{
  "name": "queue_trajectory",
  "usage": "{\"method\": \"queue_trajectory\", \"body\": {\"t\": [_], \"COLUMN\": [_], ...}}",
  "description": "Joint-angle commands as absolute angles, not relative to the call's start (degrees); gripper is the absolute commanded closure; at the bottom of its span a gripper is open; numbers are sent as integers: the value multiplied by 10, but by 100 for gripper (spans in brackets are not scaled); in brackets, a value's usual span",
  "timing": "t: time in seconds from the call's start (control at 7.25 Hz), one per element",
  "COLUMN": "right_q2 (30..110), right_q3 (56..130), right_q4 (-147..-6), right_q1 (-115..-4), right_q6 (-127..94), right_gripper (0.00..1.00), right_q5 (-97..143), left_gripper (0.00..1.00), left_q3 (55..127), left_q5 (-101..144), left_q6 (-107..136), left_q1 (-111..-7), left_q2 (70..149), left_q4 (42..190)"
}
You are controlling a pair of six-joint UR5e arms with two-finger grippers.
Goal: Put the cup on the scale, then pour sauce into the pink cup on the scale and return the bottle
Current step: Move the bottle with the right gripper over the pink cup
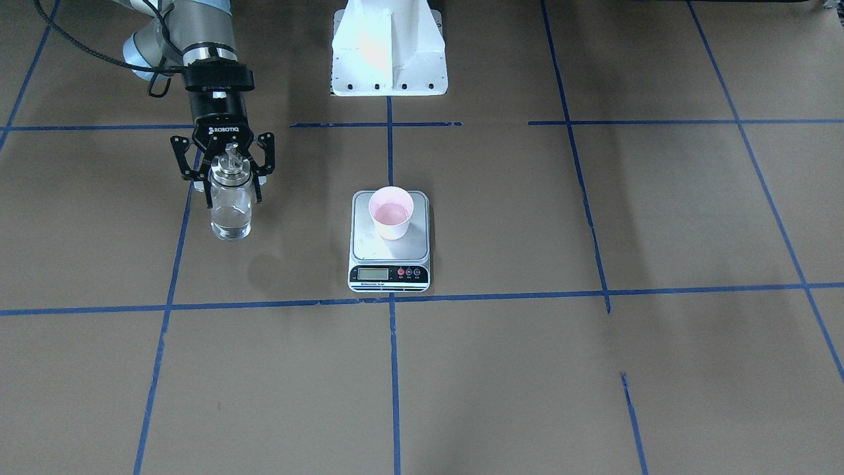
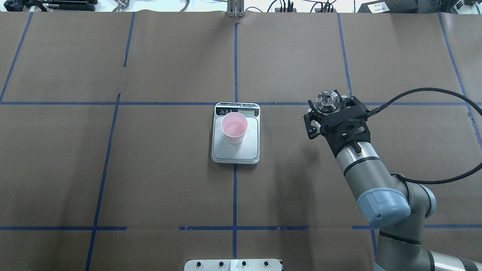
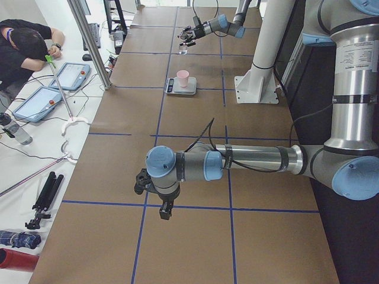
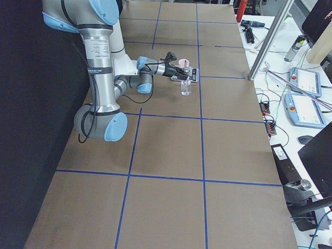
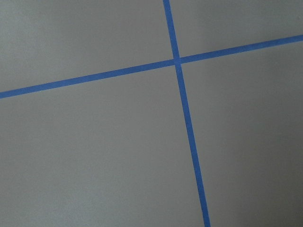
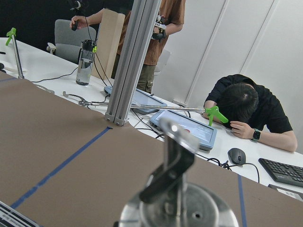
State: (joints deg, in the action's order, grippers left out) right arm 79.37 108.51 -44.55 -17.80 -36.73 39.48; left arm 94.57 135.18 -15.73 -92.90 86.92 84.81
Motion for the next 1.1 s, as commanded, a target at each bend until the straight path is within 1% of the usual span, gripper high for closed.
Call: {"method": "queue_trajectory", "body": {"t": [0.0,0.14,0.28,0.41,0.83,0.97], "right_q2": [719,678,670,666,655,648], "right_q3": [1089,1085,1088,1086,1068,1046], "right_q4": [-621,-715,-789,-807,-818,-819], "right_q1": [-173,-169,-163,-159,-130,-127], "right_q6": [-357,-353,-314,-243,-157,-156], "right_gripper": [100,100,100,100,100,100], "right_q5": [385,377,338,314,255,252], "left_gripper": [0,0,0,0,0,0], "left_q3": [945,945,945,945,945,945], "left_q5": [1352,1351,1352,1351,1351,1351], "left_q6": [-157,-157,-157,-157,-157,-157], "left_q1": [-927,-929,-929,-929,-927,-927], "left_q2": [869,868,869,869,869,869], "left_q4": [847,847,847,847,846,846]}}
